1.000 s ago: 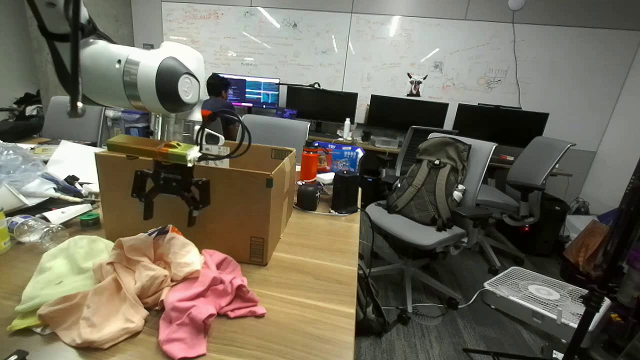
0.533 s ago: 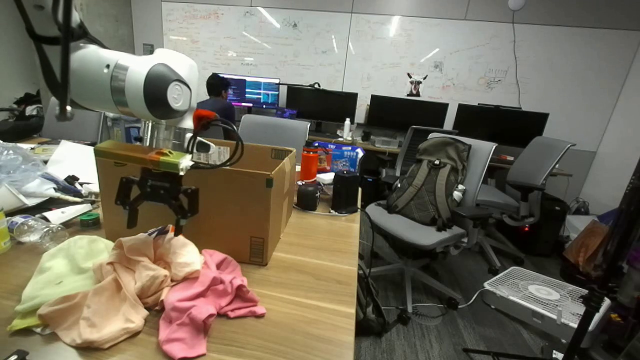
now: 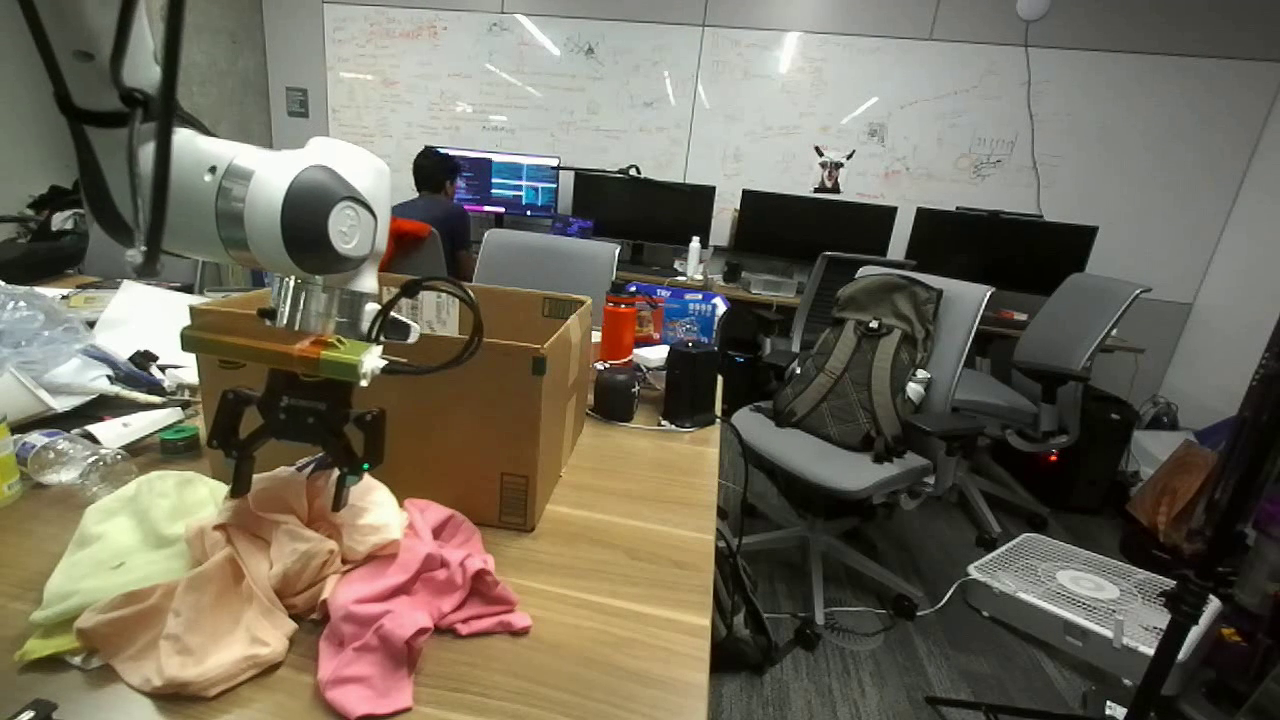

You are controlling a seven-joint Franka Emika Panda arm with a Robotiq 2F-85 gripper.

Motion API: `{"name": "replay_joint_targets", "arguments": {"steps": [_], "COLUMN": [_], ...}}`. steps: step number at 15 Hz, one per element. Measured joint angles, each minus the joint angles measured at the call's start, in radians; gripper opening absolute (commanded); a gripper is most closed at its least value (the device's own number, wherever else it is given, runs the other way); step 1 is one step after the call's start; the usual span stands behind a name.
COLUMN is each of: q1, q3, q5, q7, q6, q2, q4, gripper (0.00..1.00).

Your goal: Put two of the cloths into the box.

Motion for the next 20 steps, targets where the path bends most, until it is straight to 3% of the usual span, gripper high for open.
{"name": "replay_joint_targets", "arguments": {"steps": [8,20], "q1": [0.000,0.000], "q3": [0.001,-0.005], "q5": [0.000,-0.065], "q7": [-0.032,-0.031], "q6": [0.006,0.114], "q2": [0.022,0.131], "q4": [0.005,0.085], "gripper": [1.00,1.00]}}
